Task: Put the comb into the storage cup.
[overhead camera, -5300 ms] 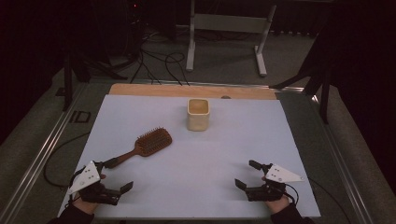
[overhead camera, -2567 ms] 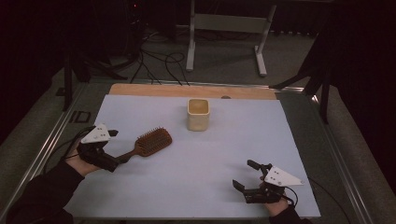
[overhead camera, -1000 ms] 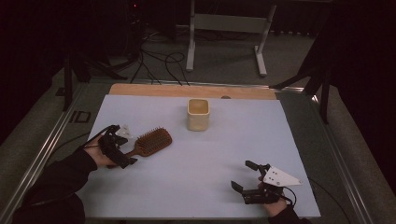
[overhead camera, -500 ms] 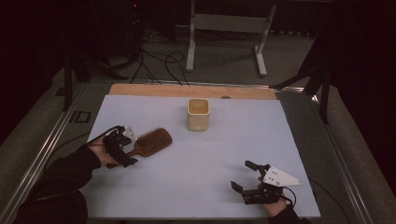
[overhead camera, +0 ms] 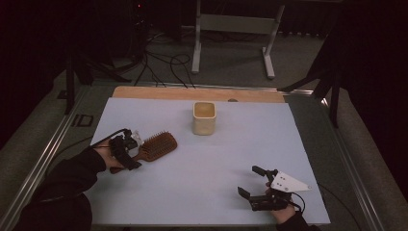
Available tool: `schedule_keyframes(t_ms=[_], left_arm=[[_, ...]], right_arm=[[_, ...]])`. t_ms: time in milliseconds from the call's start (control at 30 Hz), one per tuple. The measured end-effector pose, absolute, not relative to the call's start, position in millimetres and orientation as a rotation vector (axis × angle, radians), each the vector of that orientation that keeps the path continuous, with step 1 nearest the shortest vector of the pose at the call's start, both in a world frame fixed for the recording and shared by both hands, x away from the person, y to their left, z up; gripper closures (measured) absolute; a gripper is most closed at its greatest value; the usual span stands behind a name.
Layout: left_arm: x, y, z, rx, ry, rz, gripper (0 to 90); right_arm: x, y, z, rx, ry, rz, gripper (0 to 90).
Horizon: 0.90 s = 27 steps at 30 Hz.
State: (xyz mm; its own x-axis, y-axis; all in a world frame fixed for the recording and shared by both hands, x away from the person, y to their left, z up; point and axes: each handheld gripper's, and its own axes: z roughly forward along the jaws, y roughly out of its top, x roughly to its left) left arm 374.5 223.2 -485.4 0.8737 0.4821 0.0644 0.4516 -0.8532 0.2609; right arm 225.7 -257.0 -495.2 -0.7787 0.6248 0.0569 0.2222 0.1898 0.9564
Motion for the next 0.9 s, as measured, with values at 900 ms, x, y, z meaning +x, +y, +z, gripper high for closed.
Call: schedule_keyframes(t_ms=[900], left_arm=[[388.2,216.7,-487.4,2.870,0.747,0.064,57.1]], right_arm=[[226.2,-257.8,-495.6,0.798,2.130,1.624,9.2]])
